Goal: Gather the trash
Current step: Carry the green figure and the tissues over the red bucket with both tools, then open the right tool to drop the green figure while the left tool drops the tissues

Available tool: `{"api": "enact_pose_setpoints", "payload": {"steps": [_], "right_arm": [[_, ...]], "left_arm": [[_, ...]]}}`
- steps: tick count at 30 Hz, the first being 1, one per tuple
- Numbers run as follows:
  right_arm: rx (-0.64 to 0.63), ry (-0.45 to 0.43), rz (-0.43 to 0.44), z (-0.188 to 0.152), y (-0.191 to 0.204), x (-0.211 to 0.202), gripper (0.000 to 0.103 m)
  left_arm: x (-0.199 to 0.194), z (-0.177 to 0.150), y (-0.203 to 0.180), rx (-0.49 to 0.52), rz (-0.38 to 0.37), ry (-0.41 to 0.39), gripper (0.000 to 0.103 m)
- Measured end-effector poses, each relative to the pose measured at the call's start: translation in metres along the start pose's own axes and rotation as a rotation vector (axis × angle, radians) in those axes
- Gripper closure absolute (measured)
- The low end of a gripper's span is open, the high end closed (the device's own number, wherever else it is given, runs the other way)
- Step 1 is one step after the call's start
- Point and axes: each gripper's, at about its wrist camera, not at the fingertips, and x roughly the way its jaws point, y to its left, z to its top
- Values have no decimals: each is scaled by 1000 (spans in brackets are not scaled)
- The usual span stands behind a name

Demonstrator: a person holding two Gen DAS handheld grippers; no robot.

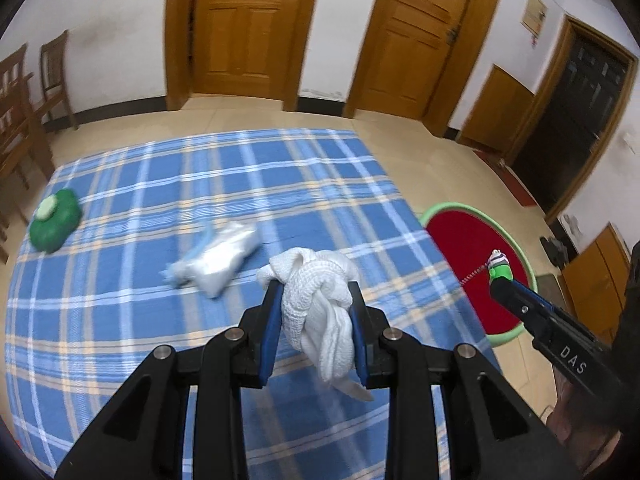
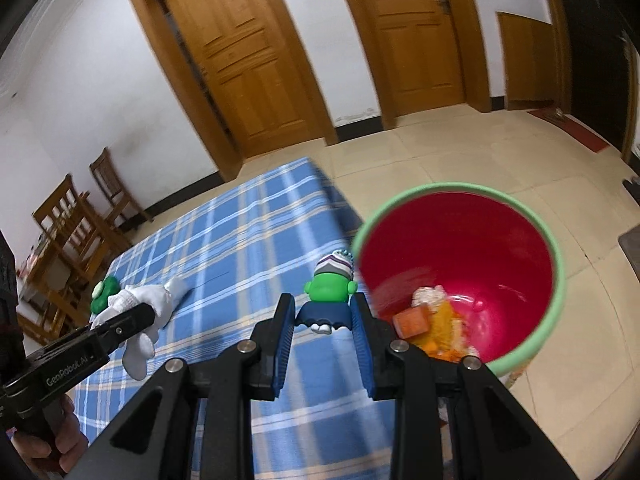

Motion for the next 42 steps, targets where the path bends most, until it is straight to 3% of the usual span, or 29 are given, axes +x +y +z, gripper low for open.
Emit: {"api": "enact_pose_setpoints", "payload": {"steps": [14, 28, 39, 42], "right_arm": [[123, 12, -59, 0, -76, 8, 71], [183, -19, -65, 5, -124, 7, 70], [223, -35, -71, 3, -149, -6, 59], [224, -39, -70, 2, -149, -8, 53]], "left_arm": [[38, 11, -87, 161, -63, 44, 72], [89, 13, -141, 218, -104, 112, 72], [116, 13, -176, 248, -142, 145, 72], [118, 13, -180, 242, -152, 153, 68]]}}
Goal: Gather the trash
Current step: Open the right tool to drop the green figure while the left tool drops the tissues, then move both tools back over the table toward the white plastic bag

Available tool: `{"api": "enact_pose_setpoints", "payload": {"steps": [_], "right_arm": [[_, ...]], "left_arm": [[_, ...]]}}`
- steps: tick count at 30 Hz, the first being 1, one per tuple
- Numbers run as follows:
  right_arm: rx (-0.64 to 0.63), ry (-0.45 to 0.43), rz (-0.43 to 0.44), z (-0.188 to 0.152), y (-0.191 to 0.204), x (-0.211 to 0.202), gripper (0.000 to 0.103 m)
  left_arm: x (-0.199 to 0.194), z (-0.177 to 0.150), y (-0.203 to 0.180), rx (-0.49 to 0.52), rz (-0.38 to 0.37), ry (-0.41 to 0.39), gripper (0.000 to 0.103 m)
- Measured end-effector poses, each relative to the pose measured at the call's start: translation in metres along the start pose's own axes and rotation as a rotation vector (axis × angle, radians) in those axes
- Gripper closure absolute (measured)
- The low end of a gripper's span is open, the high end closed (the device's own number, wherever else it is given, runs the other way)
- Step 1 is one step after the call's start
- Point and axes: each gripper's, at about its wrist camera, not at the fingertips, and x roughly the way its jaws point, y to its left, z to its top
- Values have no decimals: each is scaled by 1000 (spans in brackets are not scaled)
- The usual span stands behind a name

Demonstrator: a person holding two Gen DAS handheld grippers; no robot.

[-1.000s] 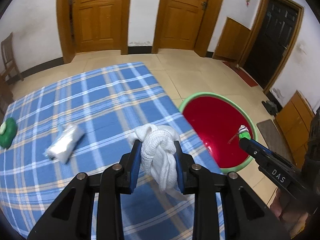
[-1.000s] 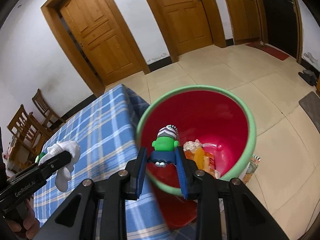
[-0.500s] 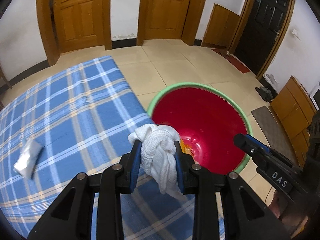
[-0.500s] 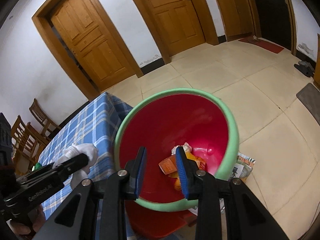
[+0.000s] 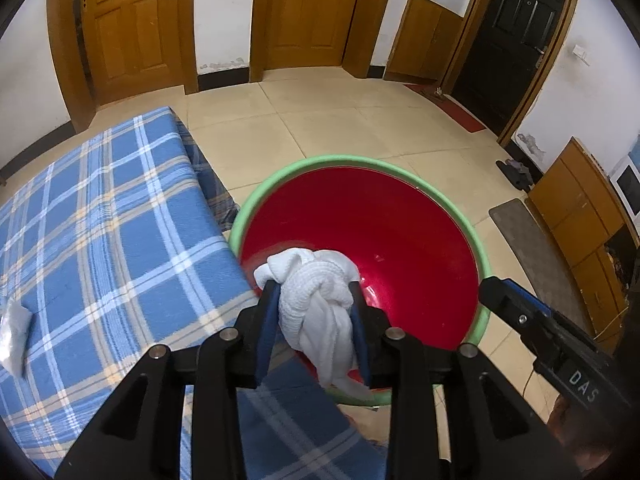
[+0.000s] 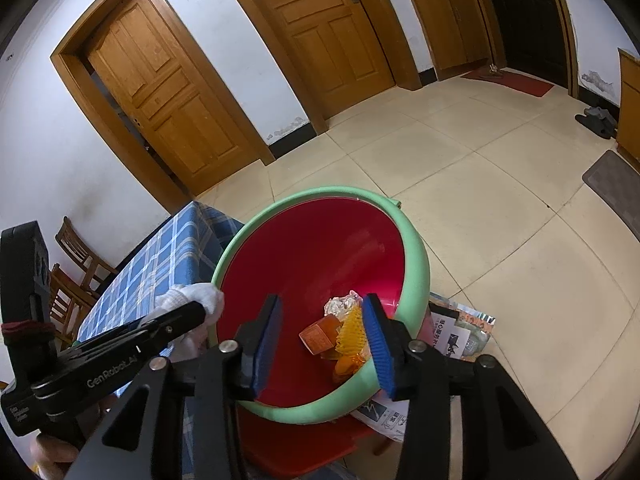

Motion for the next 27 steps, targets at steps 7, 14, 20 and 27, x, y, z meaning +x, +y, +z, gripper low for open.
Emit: {"api": "enact_pose_setpoints", "payload": {"steps": [7, 14, 20, 27], "right_arm": [[1, -3, -1, 0, 4, -2, 46], [-1, -9, -1, -1, 14, -6, 33], [-22, -15, 7, -2, 31, -12, 20], [-61, -22, 21, -7, 61, -20, 10]], "left_arm": [[-6, -1, 1, -2, 12, -12, 62], [-19, -5, 11, -30, 27, -19, 62], [-40, -11, 25, -54, 52, -48, 62], [-67, -23, 46, -77, 108, -94, 39]]}}
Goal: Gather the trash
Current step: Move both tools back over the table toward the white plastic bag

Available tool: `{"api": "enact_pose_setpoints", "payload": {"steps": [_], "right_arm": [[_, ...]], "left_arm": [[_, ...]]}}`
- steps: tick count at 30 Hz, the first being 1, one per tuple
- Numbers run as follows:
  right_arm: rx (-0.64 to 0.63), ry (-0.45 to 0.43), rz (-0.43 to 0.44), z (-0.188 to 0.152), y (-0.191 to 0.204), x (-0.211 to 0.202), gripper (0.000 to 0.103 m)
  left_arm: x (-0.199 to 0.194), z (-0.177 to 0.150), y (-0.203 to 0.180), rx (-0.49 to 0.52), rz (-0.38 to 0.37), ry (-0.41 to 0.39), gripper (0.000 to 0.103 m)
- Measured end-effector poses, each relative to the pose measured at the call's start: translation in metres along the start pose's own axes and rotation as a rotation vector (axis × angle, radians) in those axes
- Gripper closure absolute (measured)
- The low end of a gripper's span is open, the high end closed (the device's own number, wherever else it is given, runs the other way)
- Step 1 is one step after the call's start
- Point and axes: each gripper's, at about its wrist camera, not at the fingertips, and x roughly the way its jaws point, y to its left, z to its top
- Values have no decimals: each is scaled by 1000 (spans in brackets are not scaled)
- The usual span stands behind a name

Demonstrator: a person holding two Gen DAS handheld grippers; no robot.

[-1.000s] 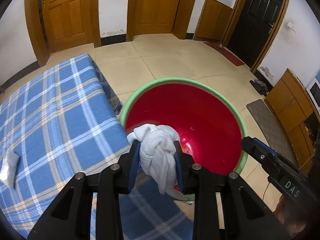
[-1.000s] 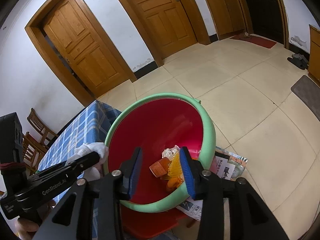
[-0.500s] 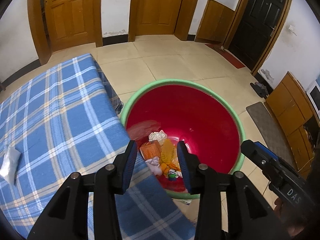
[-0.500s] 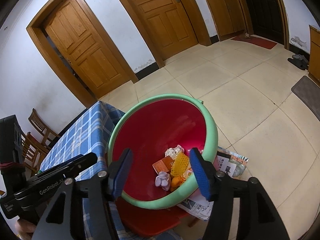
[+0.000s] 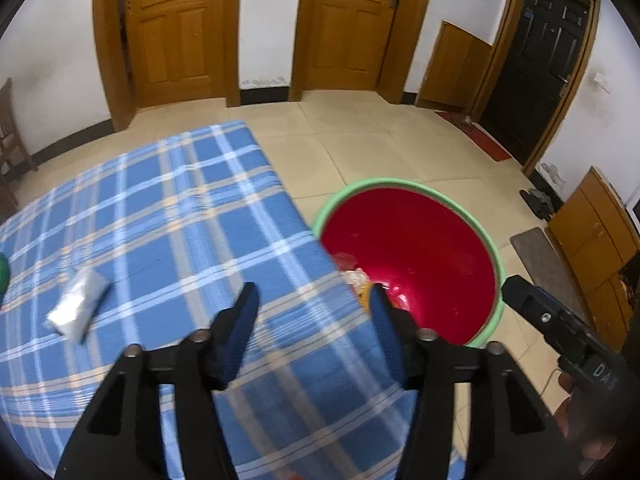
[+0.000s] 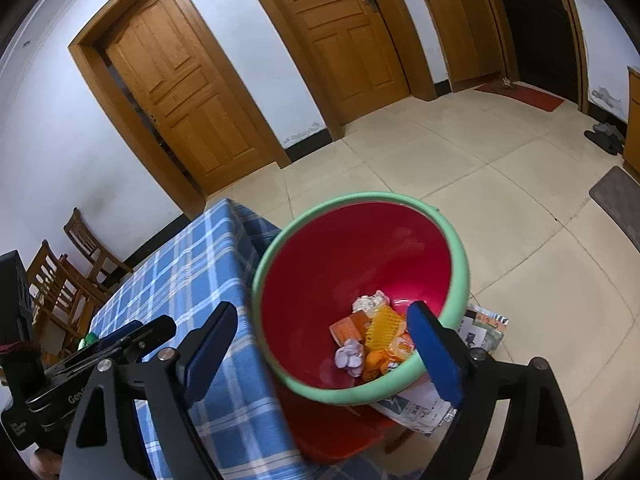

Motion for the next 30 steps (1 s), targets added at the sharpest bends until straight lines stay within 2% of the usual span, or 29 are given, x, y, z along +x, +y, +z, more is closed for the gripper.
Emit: {"api": "enact_pose_setpoints", "payload": {"steps": [3, 6, 12, 26, 30], "right_arm": [[-19, -5, 3, -2, 13, -3, 6], [-40, -6, 7, -4, 27, -5, 2], [-75, 5, 18, -11, 52, -4, 1], [-185, 97, 80, -35, 131, 24, 1], [-209, 119, 93, -40, 152, 33, 1]], "left_arm": [[-11, -4, 13, -16, 25, -23, 38], [-22, -7, 27, -41, 51, -44, 28], [-40, -15, 57, -103, 90, -81, 23], [-66, -33, 133, -231, 180, -98, 22], [-74, -39, 152, -243, 236, -106, 22]]}}
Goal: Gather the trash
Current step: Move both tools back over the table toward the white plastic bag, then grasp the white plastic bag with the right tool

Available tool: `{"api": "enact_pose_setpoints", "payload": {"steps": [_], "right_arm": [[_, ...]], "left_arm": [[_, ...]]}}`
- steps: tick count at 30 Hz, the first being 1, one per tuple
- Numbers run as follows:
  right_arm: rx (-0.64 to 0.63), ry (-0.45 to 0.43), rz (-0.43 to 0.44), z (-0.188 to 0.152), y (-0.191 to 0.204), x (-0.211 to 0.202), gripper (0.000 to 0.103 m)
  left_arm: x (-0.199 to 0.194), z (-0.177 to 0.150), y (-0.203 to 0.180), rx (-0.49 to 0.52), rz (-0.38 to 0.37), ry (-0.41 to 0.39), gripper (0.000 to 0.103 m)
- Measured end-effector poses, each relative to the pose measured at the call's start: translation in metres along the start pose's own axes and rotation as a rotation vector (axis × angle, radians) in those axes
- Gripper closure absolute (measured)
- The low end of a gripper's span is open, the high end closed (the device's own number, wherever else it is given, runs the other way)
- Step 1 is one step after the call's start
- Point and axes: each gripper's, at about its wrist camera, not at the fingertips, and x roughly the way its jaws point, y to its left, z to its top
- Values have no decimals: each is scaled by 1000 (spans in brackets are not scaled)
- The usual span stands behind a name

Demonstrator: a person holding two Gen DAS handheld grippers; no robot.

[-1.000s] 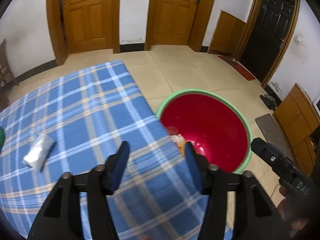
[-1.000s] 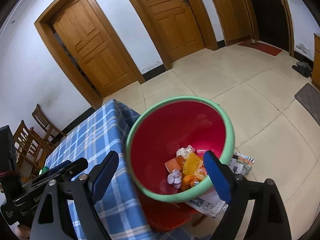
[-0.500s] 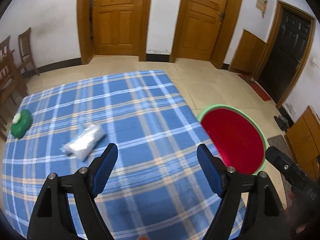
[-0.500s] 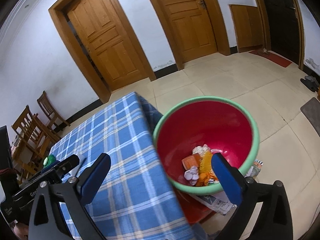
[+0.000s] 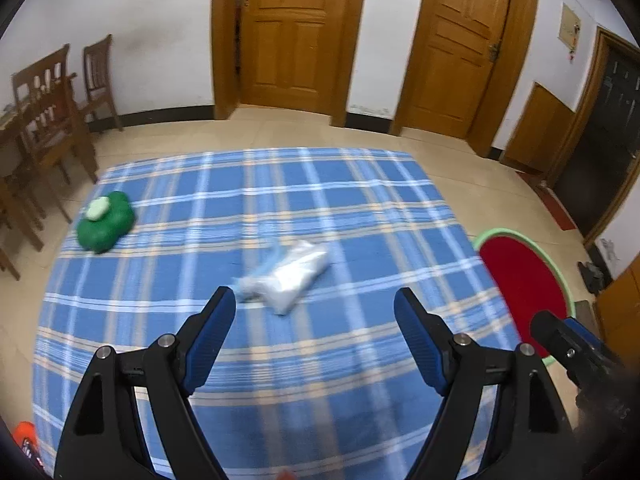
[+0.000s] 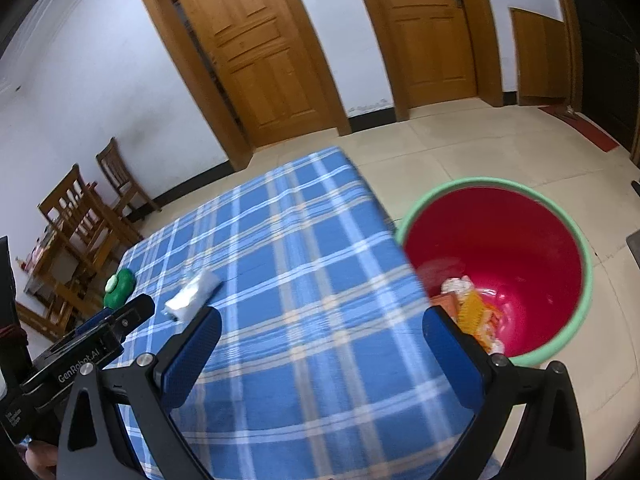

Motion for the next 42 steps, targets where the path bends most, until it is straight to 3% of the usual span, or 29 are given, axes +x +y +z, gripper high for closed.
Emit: {"api": "enact_pose_setpoints", "payload": {"steps": [18, 28, 39, 42], "right_arm": [[-127, 123, 76, -1, 94, 66, 1], [-124, 171, 82, 2, 125, 109, 3], [-117, 230, 114, -1, 136, 138, 42], [-101, 272, 139, -3, 134, 145, 49]], "left_arm": [[8, -12, 97, -163, 141, 20, 22], [16, -21, 137, -243, 171, 50, 22], [20, -25, 148, -264, 169, 64, 22], [21, -26, 149, -268, 168, 66, 22]]}}
